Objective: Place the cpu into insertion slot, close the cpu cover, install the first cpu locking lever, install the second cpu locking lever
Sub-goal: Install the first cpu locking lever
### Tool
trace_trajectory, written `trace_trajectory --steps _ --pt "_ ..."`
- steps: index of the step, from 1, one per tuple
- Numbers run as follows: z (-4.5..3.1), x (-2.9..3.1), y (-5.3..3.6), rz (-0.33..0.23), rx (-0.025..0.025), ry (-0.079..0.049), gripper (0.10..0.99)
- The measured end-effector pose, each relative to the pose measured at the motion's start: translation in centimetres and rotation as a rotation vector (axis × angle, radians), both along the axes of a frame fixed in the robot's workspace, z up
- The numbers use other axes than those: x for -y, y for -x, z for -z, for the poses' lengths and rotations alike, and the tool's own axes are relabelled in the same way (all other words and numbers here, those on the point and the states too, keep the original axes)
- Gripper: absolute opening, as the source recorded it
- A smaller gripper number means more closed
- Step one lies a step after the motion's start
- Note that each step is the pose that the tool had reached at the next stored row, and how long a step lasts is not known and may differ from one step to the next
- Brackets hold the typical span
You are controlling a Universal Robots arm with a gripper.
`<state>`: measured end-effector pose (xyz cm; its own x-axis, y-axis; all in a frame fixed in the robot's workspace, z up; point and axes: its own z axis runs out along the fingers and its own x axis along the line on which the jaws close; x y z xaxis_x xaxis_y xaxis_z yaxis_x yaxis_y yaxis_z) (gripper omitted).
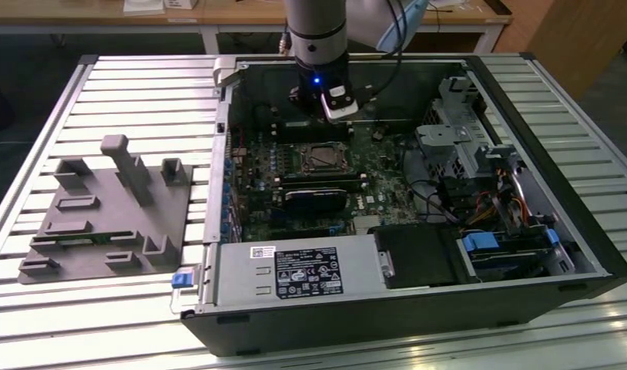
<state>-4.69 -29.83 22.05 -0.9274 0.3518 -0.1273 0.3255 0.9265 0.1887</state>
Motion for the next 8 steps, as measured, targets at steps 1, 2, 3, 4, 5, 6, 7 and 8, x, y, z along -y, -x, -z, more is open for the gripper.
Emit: trace_trajectory --steps 1,2,3,4,5,6,7,8 --pt "0.01 0.00 -0.01 0.000 -0.0005 0.001 0.106" --pt "0.02 0.00 -0.02 0.000 -0.0029 0.003 0.106" --pt "0.02 0.02 -0.04 0.000 -0.0061 0.008 0.106" --pt "0.02 0.06 -0.05 0.000 -0.0080 0.015 0.106" --pt "0.03 0.10 -0.06 0.001 -0.0094 0.021 0.106" --pt "0.02 0.18 -0.06 0.000 -0.0102 0.027 0.106" --pt "0.02 0.28 -0.07 0.001 -0.0105 0.032 0.106" --pt "0.02 0.38 -0.06 0.001 -0.0107 0.037 0.106"
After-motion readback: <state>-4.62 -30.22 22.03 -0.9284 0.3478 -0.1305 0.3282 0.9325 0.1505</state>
